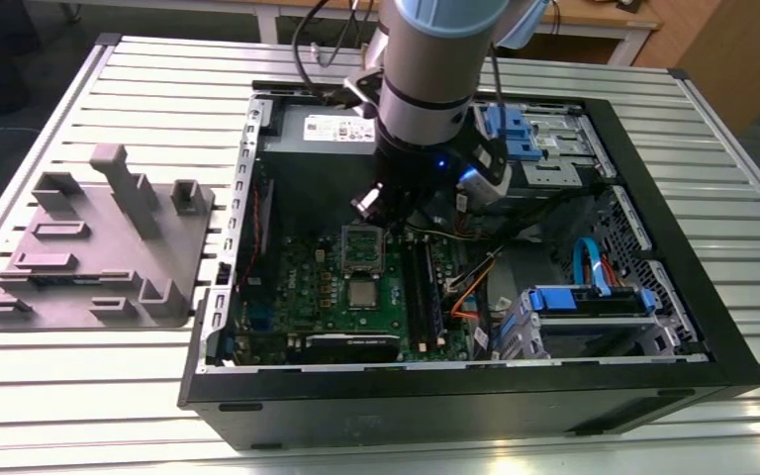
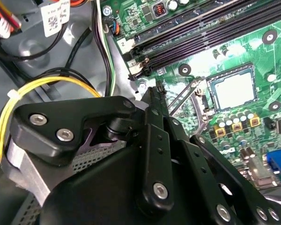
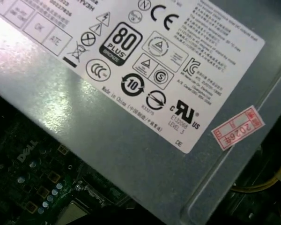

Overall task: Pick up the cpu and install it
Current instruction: 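Close the cpu cover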

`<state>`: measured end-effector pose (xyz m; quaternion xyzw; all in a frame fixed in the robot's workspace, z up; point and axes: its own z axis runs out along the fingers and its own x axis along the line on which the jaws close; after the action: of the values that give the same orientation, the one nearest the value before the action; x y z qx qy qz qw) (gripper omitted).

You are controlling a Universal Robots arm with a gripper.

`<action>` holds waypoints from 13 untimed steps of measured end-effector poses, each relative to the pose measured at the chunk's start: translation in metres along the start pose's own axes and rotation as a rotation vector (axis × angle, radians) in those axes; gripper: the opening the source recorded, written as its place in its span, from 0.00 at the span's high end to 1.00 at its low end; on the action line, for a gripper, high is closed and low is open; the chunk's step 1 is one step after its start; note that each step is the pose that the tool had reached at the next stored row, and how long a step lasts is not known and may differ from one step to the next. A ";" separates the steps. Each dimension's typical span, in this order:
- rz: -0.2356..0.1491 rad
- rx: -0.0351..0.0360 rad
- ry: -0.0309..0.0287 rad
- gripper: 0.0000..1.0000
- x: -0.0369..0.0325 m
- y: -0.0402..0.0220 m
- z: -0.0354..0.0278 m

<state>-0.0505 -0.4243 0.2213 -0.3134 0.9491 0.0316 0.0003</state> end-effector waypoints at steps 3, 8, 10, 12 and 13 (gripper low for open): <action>-0.033 -0.0007 0.0019 0.90 0.0000 0.0001 -0.0013; -0.064 -0.0015 0.0036 0.90 0.0000 0.0001 -0.0023; -0.064 -0.0014 0.0037 0.90 0.0000 0.0001 -0.0023; -0.071 -0.0015 0.0042 0.90 0.0000 0.0001 -0.0024; -0.082 -0.0017 0.0049 0.90 0.0000 0.0001 -0.0024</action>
<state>-0.0506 -0.4244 0.2238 -0.3520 0.9355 0.0316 -0.0010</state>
